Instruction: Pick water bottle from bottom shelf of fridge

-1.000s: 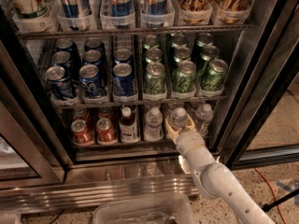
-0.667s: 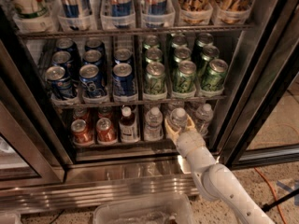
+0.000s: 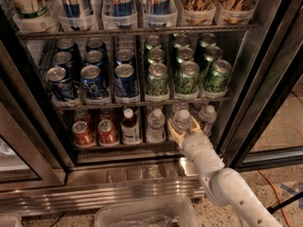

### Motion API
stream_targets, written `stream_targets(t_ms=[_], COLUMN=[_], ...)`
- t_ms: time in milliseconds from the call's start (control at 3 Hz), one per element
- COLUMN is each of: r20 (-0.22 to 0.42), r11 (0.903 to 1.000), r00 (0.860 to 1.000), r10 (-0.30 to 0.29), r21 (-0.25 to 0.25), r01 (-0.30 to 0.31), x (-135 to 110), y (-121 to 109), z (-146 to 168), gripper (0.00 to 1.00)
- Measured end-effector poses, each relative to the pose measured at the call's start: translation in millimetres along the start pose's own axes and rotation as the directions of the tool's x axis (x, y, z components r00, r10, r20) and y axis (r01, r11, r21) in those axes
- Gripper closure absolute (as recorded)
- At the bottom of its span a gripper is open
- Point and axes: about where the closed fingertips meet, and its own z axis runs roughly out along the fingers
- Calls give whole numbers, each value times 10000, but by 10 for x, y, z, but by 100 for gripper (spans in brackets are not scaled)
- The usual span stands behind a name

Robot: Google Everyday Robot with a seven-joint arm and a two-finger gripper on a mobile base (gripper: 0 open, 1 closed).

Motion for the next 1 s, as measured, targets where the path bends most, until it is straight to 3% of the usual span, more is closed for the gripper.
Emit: stream_targets(t_ms=[667, 1000], r20=[0, 65], r11=[10000, 9985], r00=[10000, 9997], r10=[-1, -248], r21=[-8, -489], r01=[1, 251], x=[77, 10], y=[13, 56], z=[-10, -11], gripper=[100, 100])
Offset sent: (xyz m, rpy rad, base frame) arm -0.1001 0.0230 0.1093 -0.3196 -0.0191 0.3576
